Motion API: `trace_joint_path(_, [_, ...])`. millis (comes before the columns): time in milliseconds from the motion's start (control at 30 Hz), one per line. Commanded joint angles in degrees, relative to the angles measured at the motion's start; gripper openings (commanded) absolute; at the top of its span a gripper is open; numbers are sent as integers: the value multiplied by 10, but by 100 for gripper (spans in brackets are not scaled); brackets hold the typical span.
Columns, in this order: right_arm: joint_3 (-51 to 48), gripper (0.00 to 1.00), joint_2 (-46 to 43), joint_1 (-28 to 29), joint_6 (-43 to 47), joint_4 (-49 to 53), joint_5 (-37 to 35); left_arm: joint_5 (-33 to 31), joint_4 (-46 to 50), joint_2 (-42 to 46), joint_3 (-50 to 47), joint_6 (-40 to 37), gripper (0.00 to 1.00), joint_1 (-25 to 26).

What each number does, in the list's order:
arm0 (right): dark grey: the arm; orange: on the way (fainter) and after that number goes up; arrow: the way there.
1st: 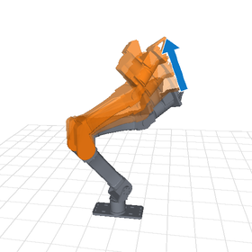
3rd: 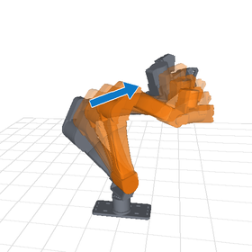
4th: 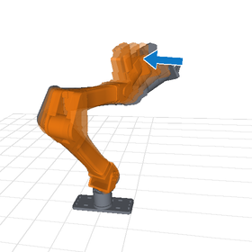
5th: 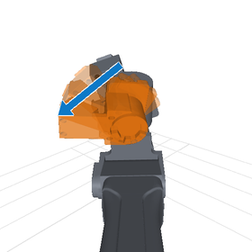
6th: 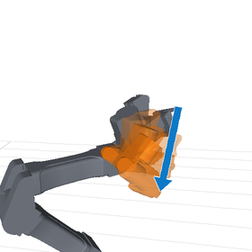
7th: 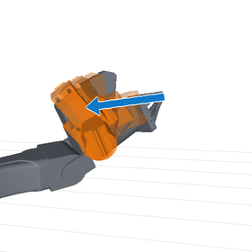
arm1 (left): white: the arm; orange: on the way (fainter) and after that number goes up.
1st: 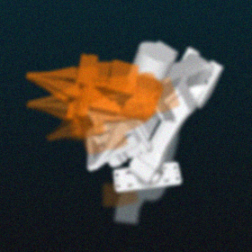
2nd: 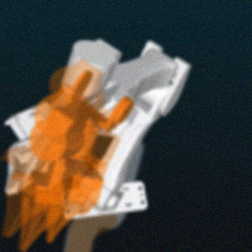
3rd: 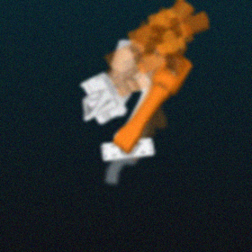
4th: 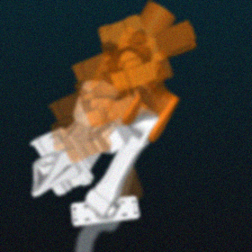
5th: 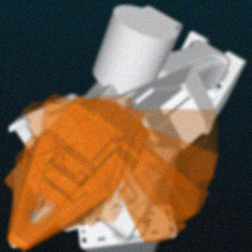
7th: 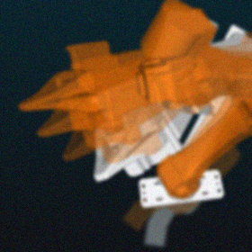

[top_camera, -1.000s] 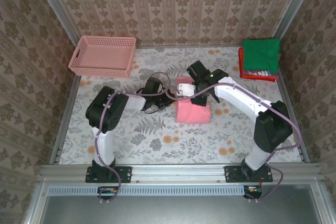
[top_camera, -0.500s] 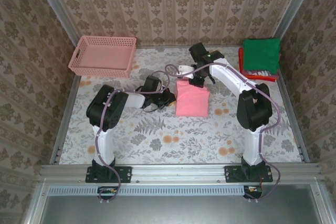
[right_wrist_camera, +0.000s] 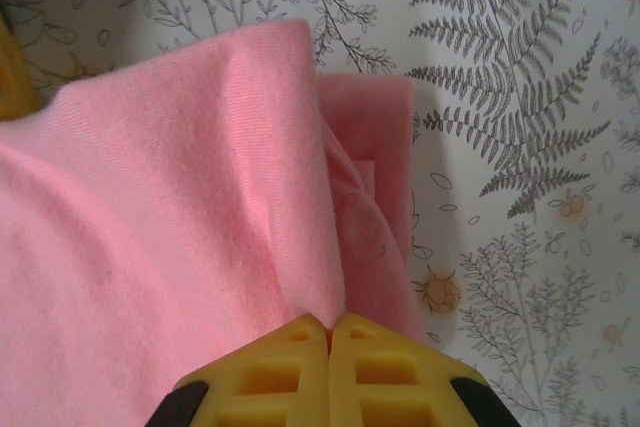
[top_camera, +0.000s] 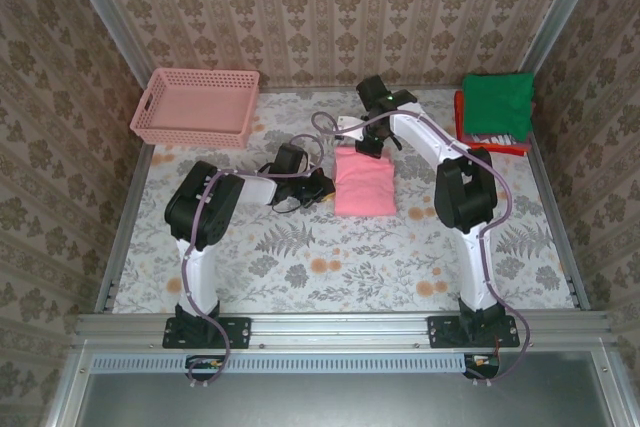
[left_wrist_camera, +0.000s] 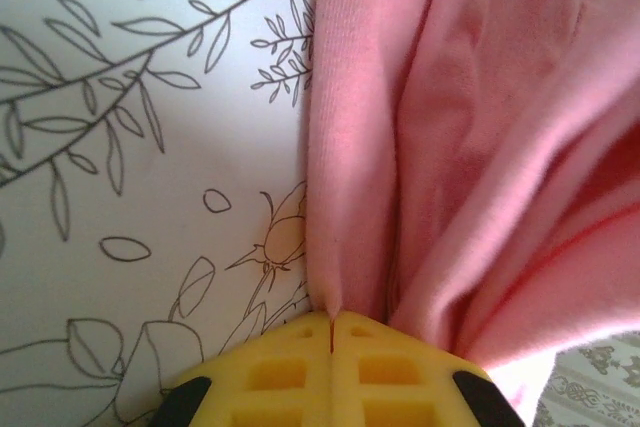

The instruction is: Fold and stack the t-shirts

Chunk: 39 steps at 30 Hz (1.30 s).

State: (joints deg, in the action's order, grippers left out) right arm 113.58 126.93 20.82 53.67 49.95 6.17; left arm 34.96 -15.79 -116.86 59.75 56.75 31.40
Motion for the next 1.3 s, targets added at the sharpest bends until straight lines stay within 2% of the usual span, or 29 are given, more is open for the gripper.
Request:
trace_joint_path(0, [16, 6, 17, -13, -61, -46, -10, -51, 77, -58, -18, -24, 0, 10])
trace_joint_path(67, [20, 19, 24, -18, -92, -67, -23, -50, 78, -59, -19, -24, 0, 9])
trace_joint_path(100, [27, 33, 27, -18, -103, -68, -37, -48, 77, -58, -20, -24, 0, 10])
trace_joint_path(133, [30, 55, 24, -17, -118, -75, -48, -47, 77, -57, -20, -23, 0, 9])
trace_joint_path(200, [12, 87, 3, -19, -145, -98, -32, -45, 75, -53, -23, -23, 0, 9])
trace_joint_path(267, [-28, 96, -31, -23, -180, -138, 11, -43, 79, -47, -23, -25, 0, 10])
trace_joint_path(333, [-94, 99, -78, -31, -255, -212, 40, -49, 81, -38, -26, -24, 0, 10])
trace_joint_path(433, [-198, 100, -146, -43, -399, -310, 34, -56, 70, -20, -40, -14, 0, 11])
trace_joint_path(567, [-334, 100, -226, -65, -568, -382, 39, -69, 70, 15, -50, -12, 3, 10])
trace_joint_path(767, [-473, 100, -305, -119, -742, -385, 74, -96, 105, 85, -48, -23, 40, 9])
trace_joint_path(900, [-532, 100, -313, -151, -797, -386, 147, -154, 132, 140, -43, -37, 63, 13])
trace_joint_path(1000, [-566, 100, -308, -152, -820, -416, 173, -178, 134, 149, -22, -44, 75, 21])
trace_joint_path(1067, [-577, 100, -298, -152, -838, -440, 200, -178, 138, 132, 6, -50, 77, 27])
trace_joint_path(1267, [-581, 100, -265, -152, -855, -472, 229, -204, 222, 37, 129, -103, 69, 57])
